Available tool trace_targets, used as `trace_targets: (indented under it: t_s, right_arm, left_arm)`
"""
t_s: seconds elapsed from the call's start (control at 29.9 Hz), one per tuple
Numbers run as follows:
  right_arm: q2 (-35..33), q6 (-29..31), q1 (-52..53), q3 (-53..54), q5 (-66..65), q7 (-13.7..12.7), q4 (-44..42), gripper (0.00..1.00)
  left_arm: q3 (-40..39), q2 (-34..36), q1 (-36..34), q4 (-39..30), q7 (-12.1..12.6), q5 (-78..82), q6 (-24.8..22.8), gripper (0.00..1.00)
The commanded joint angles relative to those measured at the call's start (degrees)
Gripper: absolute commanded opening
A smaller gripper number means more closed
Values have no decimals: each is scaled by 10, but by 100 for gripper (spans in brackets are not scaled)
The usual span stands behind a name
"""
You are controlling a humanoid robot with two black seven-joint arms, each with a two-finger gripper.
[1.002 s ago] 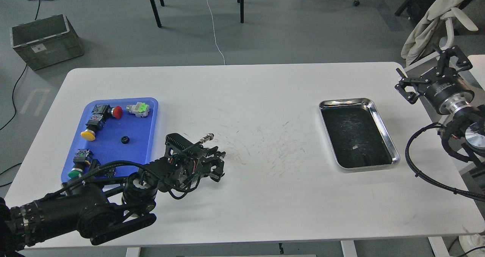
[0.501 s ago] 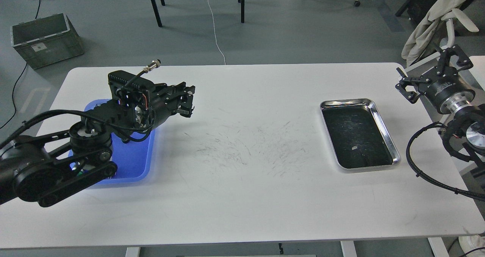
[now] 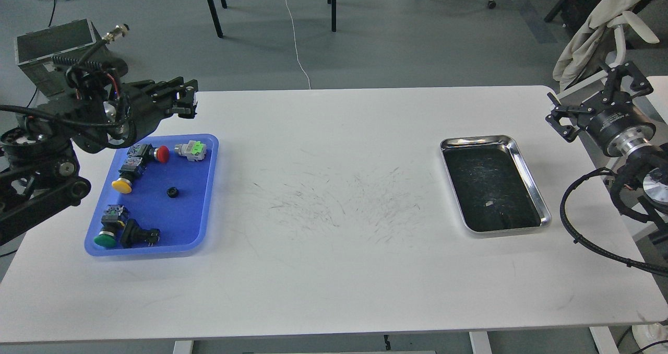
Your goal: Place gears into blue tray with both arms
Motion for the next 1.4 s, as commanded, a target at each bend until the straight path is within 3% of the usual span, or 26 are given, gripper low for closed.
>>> trace_targets:
  t_s: [0.0,0.37,0.73,0.9,1.37]
  right_arm:
    - [1,1,3,-3,0,0,1,98]
    - [3,2,8,-6,-1,0,-1,98]
    - [8,2,4,-6,-1,0,-2,98]
    - [8,2,3,-6,-1,0,-3,98]
    - [8,2,2,-6,-1,0,-2,98]
  left_arm:
    - [3,-3,0,50,-14,0,1,7]
    - [10,-34,49,158,-49,-8,15,7]
    - [13,-58,111,172,-49,-4,24,7]
    - [10,-49,160,149,-45,0,44,7]
    - [11,-14,202,66,-35,14,62,7]
